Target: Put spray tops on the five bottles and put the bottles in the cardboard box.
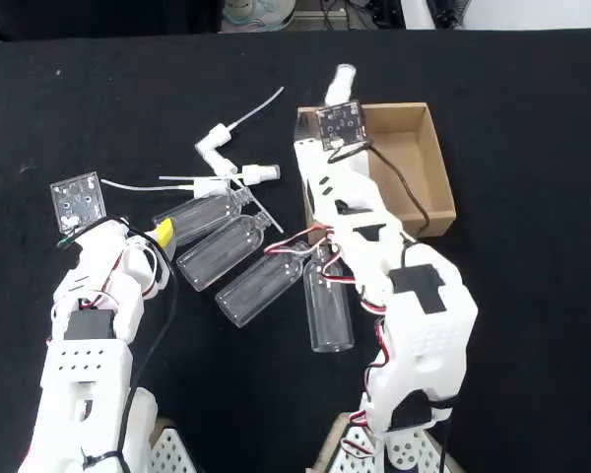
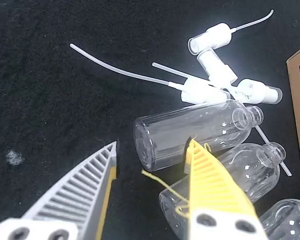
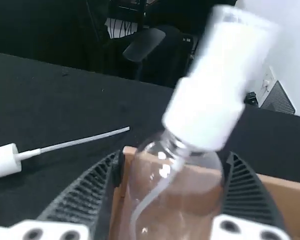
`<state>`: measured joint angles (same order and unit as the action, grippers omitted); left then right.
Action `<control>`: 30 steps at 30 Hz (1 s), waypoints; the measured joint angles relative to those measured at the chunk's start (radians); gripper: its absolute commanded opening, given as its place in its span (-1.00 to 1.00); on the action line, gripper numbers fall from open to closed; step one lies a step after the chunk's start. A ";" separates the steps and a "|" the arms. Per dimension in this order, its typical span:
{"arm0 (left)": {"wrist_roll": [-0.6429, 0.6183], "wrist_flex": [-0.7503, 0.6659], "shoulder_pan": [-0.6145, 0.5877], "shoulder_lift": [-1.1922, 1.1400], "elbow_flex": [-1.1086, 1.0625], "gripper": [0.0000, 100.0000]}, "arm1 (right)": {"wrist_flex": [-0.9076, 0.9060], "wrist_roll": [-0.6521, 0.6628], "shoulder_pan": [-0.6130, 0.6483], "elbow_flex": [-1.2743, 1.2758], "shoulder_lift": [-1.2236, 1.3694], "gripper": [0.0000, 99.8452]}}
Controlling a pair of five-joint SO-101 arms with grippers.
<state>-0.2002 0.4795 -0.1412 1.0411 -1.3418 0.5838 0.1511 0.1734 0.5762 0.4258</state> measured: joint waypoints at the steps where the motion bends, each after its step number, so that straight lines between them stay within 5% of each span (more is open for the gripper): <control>1: 0.000 0.000 0.000 0.000 0.000 -0.56 | 0.000 0.000 0.000 0.000 0.000 -0.50; 18: 0.000 0.000 0.000 0.000 0.000 -0.56 | 0.000 0.000 0.002 0.121 -0.117 -0.51; 30: 0.000 0.000 0.000 0.000 0.000 -0.56 | 0.000 0.000 0.002 0.437 -0.443 -0.52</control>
<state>-0.2002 0.4795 -0.1412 1.0411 -1.3418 0.5838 0.1511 0.1749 1.0134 -0.0176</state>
